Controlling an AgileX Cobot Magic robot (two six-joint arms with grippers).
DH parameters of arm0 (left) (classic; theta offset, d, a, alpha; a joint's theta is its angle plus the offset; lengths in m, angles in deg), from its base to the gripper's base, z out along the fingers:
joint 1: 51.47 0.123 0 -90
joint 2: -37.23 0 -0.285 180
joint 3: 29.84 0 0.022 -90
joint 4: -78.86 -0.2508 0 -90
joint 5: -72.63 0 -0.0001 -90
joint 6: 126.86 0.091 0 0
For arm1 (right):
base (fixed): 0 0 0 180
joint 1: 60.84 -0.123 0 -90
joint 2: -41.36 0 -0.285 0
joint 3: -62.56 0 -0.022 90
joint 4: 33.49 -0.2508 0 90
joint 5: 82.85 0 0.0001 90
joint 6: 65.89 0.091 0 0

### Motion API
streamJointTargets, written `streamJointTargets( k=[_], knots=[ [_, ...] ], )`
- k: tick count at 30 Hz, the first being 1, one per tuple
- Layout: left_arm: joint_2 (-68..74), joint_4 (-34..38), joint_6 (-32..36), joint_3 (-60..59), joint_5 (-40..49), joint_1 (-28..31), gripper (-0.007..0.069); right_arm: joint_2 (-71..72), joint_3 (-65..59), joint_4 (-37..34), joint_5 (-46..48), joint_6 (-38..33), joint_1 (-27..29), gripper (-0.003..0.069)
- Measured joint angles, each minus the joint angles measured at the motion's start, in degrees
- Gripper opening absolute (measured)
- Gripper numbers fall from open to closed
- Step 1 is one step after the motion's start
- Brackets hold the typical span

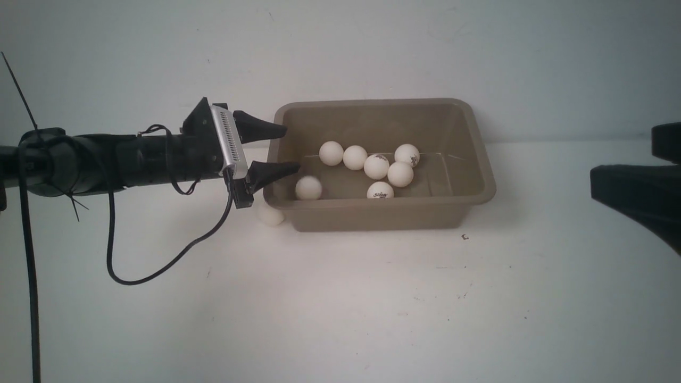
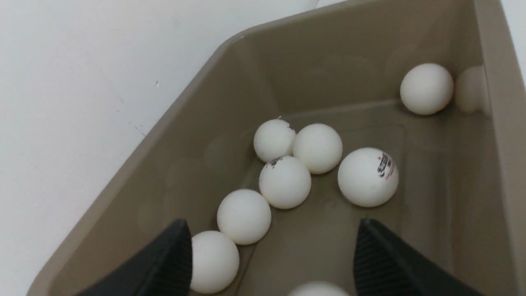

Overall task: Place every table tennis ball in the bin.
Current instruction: Use the left arm to put the table tennis ball into the box, then use the left arm to clamp the table tennis ball closest to it

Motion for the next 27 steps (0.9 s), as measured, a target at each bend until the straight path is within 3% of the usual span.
streamJointTargets(
  k=[8,14,21,27],
  knots=[
    [-2.14,-1.64,-10.36,0.00,-0.21,5.43,0.0510,0.00,0.00,-0.48,0.05,-0.85,0.00,0.0582],
    [-3.01,-13.43,-19.52,0.04,-0.11,10.57,0.0510,0.00,0.00,-0.53,-0.12,-0.89,0.00,0.0582],
    [-3.01,-23.82,-27.69,0.04,3.37,10.77,0.0510,0.00,0.00,-0.53,-0.12,-0.89,0.00,0.0582],
    [-2.34,-24.41,-32.48,0.04,3.16,9.35,0.0510,0.00,0.00,-0.53,-0.16,-0.89,0.00,0.0582]
  ],
)
